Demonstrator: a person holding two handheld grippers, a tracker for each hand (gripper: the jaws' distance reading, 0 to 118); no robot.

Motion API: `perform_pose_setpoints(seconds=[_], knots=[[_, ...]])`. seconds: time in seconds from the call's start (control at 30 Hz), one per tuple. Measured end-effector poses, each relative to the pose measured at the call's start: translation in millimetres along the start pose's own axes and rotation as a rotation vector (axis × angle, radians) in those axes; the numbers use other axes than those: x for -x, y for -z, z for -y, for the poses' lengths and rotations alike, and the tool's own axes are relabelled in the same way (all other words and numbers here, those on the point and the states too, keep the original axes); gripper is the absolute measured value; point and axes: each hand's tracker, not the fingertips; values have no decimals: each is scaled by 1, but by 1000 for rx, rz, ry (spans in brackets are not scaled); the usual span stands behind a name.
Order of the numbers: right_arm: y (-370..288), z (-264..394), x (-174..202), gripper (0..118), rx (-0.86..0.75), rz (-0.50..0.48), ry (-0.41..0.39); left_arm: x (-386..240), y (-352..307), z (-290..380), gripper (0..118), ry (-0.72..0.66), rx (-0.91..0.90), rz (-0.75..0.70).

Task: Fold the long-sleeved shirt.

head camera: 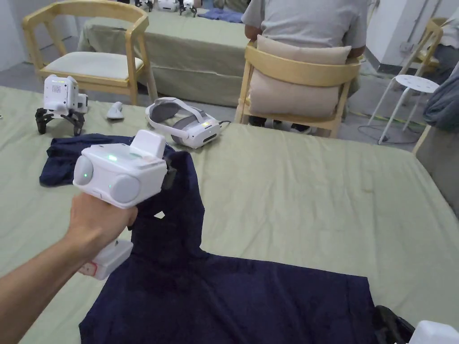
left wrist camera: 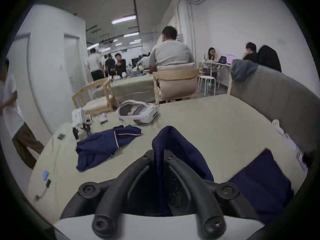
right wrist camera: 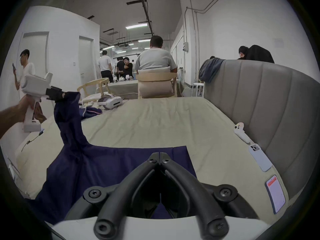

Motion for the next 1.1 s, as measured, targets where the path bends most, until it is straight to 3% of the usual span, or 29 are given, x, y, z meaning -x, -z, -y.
perform_pose_setpoints(seconds=[0.2, 0.23, 0.3, 0.47, 0.5, 0.53, 0.57, 0.6, 0.63, 0.67, 0.8, 0.87, 0.9, 0.93, 0.97, 1.0, 1.03, 1.1], knots=[[-39, 16, -1, 0, -13, -12, 12, -48, -71, 66, 14, 115, -72, -141], [-45, 19, -1, 0, -11, -18, 17, -60, -80, 81, 14, 177, -45, -62], [-56, 26, 1, 0, -11, -17, 19, -90, -106, 116, 14, 206, -62, -115], [-71, 35, 1, 0, 15, -29, 19, -141, -111, 189, 16, 322, 76, -30], [-74, 36, 1, 0, 17, -28, 19, -143, -110, 197, 23, 269, 98, 12], [-75, 38, 0, 0, 18, -32, 17, -143, -109, 203, 39, 210, 126, 75], [-76, 39, 0, 0, 23, -41, 11, -144, -105, 207, 66, 196, 172, 69], [-77, 40, 0, 0, 26, -42, 7, -146, -104, 208, 103, 195, 193, 49], [-77, 40, 0, 0, 29, -43, 1, -142, -108, 204, 110, 147, 188, 90], [-76, 41, -1, 0, 36, -52, -4, -135, -116, 199, 106, 88, 137, 131], [-70, 43, -6, 0, 43, -54, 2, -112, -149, 158, 109, -140, 60, 88], [-67, 40, -7, 0, 38, -54, 1, -88, -135, 157, 110, -211, 35, 93], [-66, 36, -7, 0, 33, -54, -2, -78, -139, 146, 106, -248, 25, 78], [-66, 32, -5, 0, 27, -50, -3, -70, -141, 137, 94, -266, 33, 92], [-64, 28, -6, 0, 19, -51, -3, -69, -147, 126, 70, -288, 27, 86], [-61, 24, -6, 0, 13, -50, -1, -63, -149, 122, 21, -302, -9, 57], [-59, 22, -6, 0, 7, -46, -1, -58, -147, 119, 8, -292, -24, 52], [-57, 11, -2, 0, 1, -42, -7, -55, -135, 120, 5, -260, 2, -41]])
